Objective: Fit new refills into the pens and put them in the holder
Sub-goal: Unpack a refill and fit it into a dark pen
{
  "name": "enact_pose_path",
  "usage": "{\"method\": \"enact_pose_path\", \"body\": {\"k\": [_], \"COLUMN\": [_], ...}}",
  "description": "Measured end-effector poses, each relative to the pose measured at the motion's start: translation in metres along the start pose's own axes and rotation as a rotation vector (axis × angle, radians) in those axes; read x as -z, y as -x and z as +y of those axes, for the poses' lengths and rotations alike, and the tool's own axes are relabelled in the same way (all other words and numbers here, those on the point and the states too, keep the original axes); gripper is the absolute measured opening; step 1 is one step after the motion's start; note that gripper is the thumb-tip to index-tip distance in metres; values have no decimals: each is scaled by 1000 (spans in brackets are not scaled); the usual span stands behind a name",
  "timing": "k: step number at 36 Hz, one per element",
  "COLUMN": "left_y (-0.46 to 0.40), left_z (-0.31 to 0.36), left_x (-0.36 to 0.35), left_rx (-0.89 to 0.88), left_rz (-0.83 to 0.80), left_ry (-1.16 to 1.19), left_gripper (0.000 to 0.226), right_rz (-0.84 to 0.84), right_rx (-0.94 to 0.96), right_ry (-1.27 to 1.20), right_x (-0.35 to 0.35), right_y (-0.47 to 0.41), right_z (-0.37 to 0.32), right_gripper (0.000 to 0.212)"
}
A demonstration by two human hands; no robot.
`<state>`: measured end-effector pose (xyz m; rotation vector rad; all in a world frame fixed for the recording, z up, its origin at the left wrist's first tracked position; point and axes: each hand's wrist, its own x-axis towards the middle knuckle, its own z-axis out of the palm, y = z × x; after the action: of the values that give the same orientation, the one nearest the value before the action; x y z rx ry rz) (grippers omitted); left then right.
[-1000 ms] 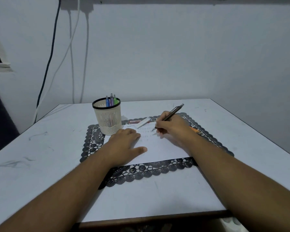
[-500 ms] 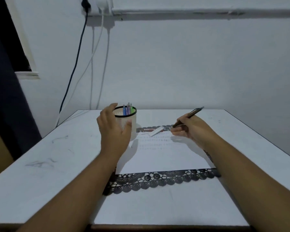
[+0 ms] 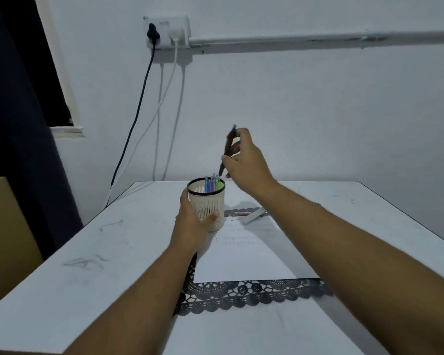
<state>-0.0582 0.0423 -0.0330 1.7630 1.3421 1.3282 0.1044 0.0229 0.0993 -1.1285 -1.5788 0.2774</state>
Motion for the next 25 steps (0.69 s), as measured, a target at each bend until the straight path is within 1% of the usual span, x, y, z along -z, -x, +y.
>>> {"method": "enact_pose_path", "body": {"k": [2,4,7,10,12,15,18,21,23,24,25], "left_y": [0,0,-1,-2,-2,-4,-4,-5,-3,0,4], "left_z": [-1,-1,-3,-5,-7,-9,-8,-6,0,6,13], "left_x": [0,0,1,2,2,1,2,3,4,5,7], "left_rx": [5,11,8,2,-1,3,5,-29,-47,-72,-147], "left_rz": [1,0,0,0,3,-1,1,13,98,169,254], "left_ry": [1,7,27,32,18,14,5,35,24,-15,-61], "left_gripper": [99,100,103,103,99,98,96,93,99,98,90], "right_rz": [-39,-74,-118,-171,-188,-163,-114,-42,-27,-32,-39], "right_rx": [31,54,58,-1,-57,-101,-78,-21,27,54,77], "right_ry": [89,168,350,475,467,417,323,252,179,157,158], "right_x": [-13,-22,-34,-42,-45,-44,-35,-21,-10,-4,2], "right_y": [-2,-1,2,5,7,7,11,19,30,38,46], "right_z": [2,4,10,17,20,19,13,8,9,11,14], "right_gripper": [52,61,62,56,53,53,47,34,21,15,8]}}
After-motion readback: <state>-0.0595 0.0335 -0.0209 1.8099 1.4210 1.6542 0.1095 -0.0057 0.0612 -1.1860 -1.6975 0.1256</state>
